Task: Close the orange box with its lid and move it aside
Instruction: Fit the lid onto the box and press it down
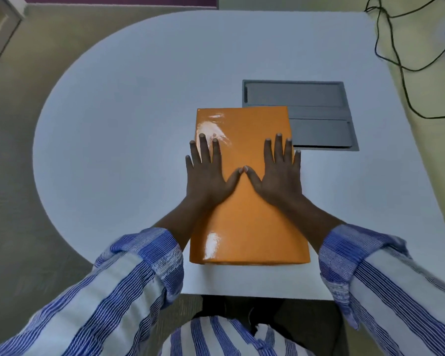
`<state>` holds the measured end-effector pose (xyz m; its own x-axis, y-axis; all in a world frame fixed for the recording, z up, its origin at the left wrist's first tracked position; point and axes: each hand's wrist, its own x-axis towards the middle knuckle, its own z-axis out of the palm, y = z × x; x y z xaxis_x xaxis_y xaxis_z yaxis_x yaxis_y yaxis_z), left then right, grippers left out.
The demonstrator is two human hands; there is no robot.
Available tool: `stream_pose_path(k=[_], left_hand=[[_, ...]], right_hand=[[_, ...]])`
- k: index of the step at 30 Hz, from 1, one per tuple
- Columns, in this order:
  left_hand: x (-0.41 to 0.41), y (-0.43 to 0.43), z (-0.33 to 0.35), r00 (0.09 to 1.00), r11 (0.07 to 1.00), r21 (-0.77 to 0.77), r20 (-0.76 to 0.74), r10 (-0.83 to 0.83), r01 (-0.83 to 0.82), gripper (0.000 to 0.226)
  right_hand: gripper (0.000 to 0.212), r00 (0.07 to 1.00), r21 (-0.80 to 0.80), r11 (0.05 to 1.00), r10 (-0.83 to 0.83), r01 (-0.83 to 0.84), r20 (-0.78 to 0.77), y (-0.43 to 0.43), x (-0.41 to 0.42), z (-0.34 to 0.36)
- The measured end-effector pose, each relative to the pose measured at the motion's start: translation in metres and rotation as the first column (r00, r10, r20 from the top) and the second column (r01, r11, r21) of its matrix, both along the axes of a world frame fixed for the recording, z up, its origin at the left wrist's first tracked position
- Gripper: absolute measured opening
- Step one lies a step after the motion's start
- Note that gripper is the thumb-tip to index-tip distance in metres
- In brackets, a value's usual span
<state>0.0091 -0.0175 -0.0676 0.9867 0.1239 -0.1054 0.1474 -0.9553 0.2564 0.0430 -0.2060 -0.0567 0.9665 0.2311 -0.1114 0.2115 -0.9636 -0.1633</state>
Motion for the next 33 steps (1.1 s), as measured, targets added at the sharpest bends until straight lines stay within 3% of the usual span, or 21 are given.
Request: stream_pose_path(k=[4, 6, 8, 10, 12, 14, 16, 18, 20, 23, 29, 33], left_hand=[[0.003, 0.006, 0.007, 1.000, 0.992, -0.130, -0.009, 0.002, -0.003, 0.100], [0.000, 0.015, 0.009, 0.999, 0.949, -0.315, 0.037, 0.035, -0.021, 0.100], [-0.006, 0.026, 0.009, 0.990, 0.845, -0.525, 0.036, 0.139, -0.100, 0.100], [-0.011, 0.035, 0.003, 0.955, 0.695, -0.663, -0.119, 0.271, -0.280, 0.098], [-0.017, 0.044, -0.004, 0.885, 0.458, -0.761, -0.346, 0.311, -0.459, 0.089], [-0.025, 0.050, -0.014, 0.869, 0.177, -0.854, -0.461, 0.181, -0.490, 0.069], [-0.032, 0.050, -0.020, 0.885, -0.039, -0.886, -0.463, 0.036, -0.462, 0.055], [-0.036, 0.048, -0.022, 0.870, -0.200, -0.849, -0.490, -0.047, -0.489, 0.061], [-0.036, 0.045, -0.019, 0.853, -0.245, -0.820, -0.517, -0.075, -0.518, 0.065], [-0.036, 0.043, -0.017, 0.844, -0.237, -0.813, -0.531, -0.077, -0.532, 0.058], [-0.040, -0.001, -0.011, 0.845, -0.276, -0.802, -0.528, -0.086, -0.529, 0.059], [-0.038, -0.057, -0.007, 0.859, -0.279, -0.815, -0.503, -0.090, -0.507, 0.063]], right_hand=[[0.095, 0.999, 0.139, 0.990, -0.033, 0.036, -0.025, -0.004, 0.005, 0.005], [0.093, 0.994, 0.297, 0.948, -0.108, 0.114, -0.035, -0.009, 0.004, 0.009], [0.090, 0.974, 0.451, 0.865, -0.219, 0.222, -0.059, -0.018, 0.000, 0.014], [0.088, 0.910, 0.546, 0.729, -0.359, 0.412, -0.207, -0.030, -0.003, 0.017], [0.083, 0.760, 0.548, 0.528, -0.408, 0.649, -0.506, -0.042, -0.006, 0.020], [0.066, 0.589, 0.497, 0.335, -0.285, 0.801, -0.757, -0.053, -0.011, 0.020], [0.062, 0.499, 0.457, 0.249, -0.143, 0.854, -0.854, -0.060, -0.018, 0.014], [0.073, 0.475, 0.458, 0.210, -0.042, 0.864, -0.879, -0.065, -0.022, 0.005], [0.085, 0.475, 0.466, 0.203, 0.003, 0.861, -0.880, -0.067, -0.021, 0.001], [0.088, 0.473, 0.465, 0.212, 0.013, 0.859, -0.881, -0.072, -0.020, 0.005], [0.059, 0.494, 0.478, 0.231, -0.017, 0.848, -0.869, -0.112, -0.022, 0.021], [0.080, 0.565, 0.513, 0.286, -0.138, 0.809, -0.814, -0.160, -0.023, 0.035]])
